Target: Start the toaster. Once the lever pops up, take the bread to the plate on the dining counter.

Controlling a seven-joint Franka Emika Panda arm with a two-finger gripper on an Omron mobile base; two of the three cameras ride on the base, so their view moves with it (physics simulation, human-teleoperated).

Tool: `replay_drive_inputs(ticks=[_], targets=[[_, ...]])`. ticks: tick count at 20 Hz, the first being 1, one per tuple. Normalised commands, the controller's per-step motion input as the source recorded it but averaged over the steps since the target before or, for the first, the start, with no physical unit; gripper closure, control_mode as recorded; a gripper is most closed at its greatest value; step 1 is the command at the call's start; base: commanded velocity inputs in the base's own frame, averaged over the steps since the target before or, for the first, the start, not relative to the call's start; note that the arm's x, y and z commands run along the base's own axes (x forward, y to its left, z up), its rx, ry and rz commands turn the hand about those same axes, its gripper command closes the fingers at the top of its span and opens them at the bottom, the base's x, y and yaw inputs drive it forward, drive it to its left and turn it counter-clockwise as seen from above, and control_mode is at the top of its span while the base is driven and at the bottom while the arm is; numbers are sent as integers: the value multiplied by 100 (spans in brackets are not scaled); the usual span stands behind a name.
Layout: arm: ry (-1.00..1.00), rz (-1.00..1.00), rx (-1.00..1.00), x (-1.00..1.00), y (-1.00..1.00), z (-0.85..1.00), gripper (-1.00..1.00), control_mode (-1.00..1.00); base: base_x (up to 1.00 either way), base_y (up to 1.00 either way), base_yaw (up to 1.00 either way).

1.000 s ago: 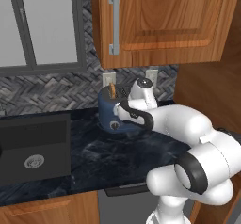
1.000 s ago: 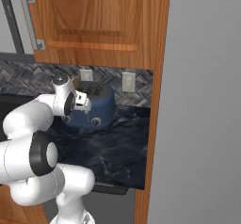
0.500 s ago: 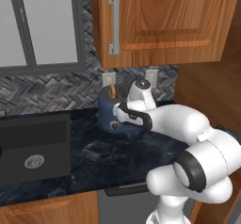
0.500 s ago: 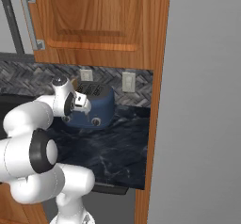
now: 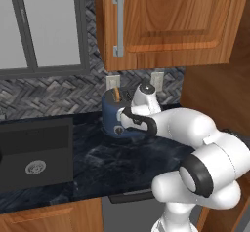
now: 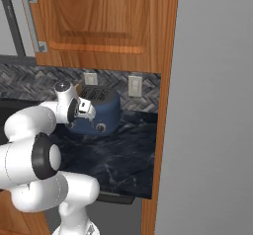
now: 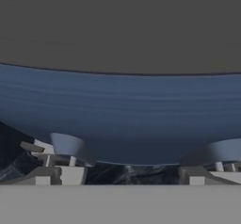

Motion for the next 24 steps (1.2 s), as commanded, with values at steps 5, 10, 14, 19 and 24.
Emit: replay_drive_inputs(ticks=[5, 10, 14, 19, 24], targets=[[0, 0, 0, 0, 0, -12, -100, -100, 0, 0, 0], [0, 0, 0, 0, 0, -13, -100, -100, 0, 0, 0], [0, 0, 0, -1, 0, -15, -100, -100, 0, 0, 0], [0, 0, 0, -1, 0, -17, -100, -100, 0, 0, 0], [-1, 0, 0, -4, 0, -16, -100, -100, 0, 0, 0]])
